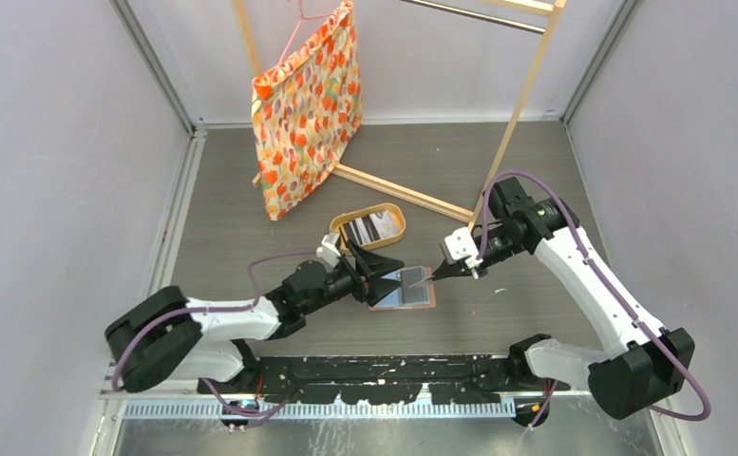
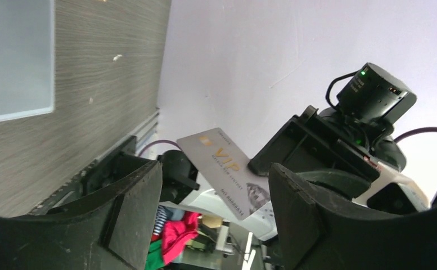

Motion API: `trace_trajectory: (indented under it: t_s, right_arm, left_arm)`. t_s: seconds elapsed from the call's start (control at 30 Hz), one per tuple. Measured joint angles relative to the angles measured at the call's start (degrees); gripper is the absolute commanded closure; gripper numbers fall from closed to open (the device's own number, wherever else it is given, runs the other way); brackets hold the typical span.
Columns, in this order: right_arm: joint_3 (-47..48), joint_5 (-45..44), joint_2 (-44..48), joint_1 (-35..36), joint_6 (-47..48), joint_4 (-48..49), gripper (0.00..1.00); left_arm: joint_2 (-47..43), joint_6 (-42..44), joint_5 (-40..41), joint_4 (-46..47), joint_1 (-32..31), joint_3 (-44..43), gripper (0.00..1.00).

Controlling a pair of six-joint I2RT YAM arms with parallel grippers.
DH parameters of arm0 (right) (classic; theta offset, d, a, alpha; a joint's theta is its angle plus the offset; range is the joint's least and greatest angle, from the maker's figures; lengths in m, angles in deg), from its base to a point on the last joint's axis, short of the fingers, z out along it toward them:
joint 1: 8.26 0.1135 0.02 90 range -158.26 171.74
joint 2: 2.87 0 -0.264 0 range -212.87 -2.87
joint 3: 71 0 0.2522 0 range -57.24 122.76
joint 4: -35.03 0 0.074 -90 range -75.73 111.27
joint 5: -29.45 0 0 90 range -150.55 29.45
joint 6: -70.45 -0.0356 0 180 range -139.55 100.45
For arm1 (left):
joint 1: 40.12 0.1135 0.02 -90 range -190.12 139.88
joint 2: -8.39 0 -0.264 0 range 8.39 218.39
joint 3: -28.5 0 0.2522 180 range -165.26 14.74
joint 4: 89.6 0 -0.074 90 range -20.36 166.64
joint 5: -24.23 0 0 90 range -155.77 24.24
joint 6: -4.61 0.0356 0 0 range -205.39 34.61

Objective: Put the credit cards into the card holder
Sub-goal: Pick up the credit card from the storage box.

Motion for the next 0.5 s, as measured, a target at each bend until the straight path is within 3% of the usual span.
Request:
trace_trajectory:
  t_s: [0.33,0.37,0.5]
  right_arm:
    - [-0.98,-0.48,0.7,0.0,1.86,1.97,0.99]
    - [-1.86,-1.05,0.72,0.0,2.19,2.54,0.99]
    - [-3.02,-1.53,0.72,0.04,3.48,2.93,0.99]
  left_arm:
    - [22.75,-13.07,-1.03,20.35,-3.61,-5.11,0.44]
    - [30.03,-16.59,-2.01,26.43,-4.76,-6.6,0.44]
    - [31.04,-18.01,-2.27,28.5,-5.35,-7.37,0.45]
